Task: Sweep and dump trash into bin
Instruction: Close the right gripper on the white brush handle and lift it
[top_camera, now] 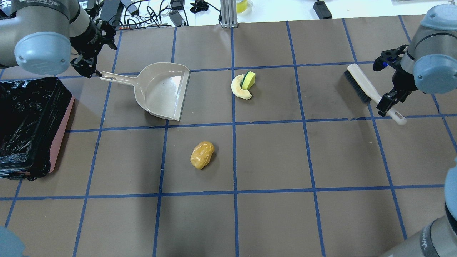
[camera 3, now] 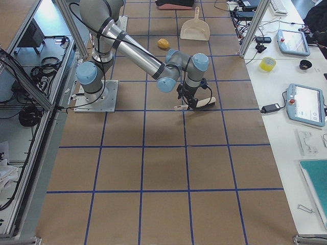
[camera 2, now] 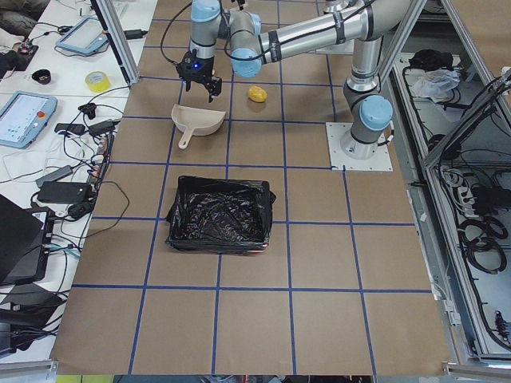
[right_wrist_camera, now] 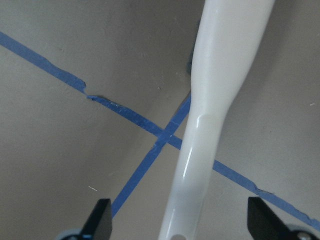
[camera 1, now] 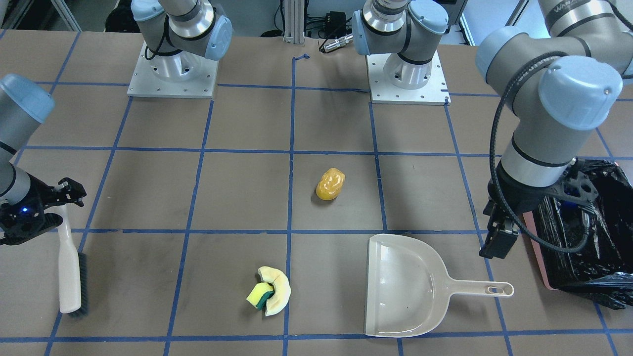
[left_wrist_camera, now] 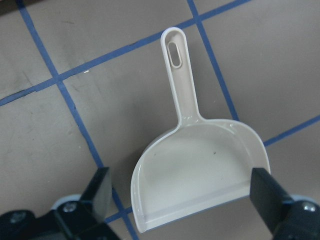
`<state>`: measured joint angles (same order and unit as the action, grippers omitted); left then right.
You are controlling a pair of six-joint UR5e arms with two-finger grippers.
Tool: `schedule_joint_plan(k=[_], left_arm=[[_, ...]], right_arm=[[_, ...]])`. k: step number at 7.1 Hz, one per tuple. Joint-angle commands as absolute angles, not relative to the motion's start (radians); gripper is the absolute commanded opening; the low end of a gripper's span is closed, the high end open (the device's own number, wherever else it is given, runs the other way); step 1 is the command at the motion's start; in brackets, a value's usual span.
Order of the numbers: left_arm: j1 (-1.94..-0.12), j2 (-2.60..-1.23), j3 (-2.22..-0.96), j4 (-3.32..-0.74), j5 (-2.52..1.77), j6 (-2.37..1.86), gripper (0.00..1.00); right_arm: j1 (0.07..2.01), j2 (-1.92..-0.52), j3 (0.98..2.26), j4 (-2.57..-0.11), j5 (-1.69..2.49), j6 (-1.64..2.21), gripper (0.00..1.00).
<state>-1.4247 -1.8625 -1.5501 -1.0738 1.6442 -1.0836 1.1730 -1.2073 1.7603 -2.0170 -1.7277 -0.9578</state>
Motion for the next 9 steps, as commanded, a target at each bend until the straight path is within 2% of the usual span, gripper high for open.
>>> schedule_joint_plan(k=[1,4,5,6,9], left_arm=[[-1.425,-1.992,-1.45,-1.04,1.669,-1.219,0.97],[-1.425,-2.126,-1.401,-1.04,1.722,-1.247,0.97],[-1.425,-2.153,-1.401,-1.04,1.75,-1.249,0.97],[-1.422,-2.166,-1.405,-1.04,1.753,-1.252,0.97],[-1.422,-2.175,-1.416,-1.042,1.766,-1.252,0.97]], right_arm=[[1.169,-1.203,1.764,-2.016,-1.752,-0.951,0.86],[1.167,-1.203,1.781,-2.022,-1.77,-0.945,0.77],[1.167,-1.203,1.782,-2.022,-1.77,-0.945,0.68],[1.167,-1.203,1.782,-2.02,-1.77,-0.943,0.55],[1.169,-1.203,1.782,-2.019,-1.77,-0.94,0.41]])
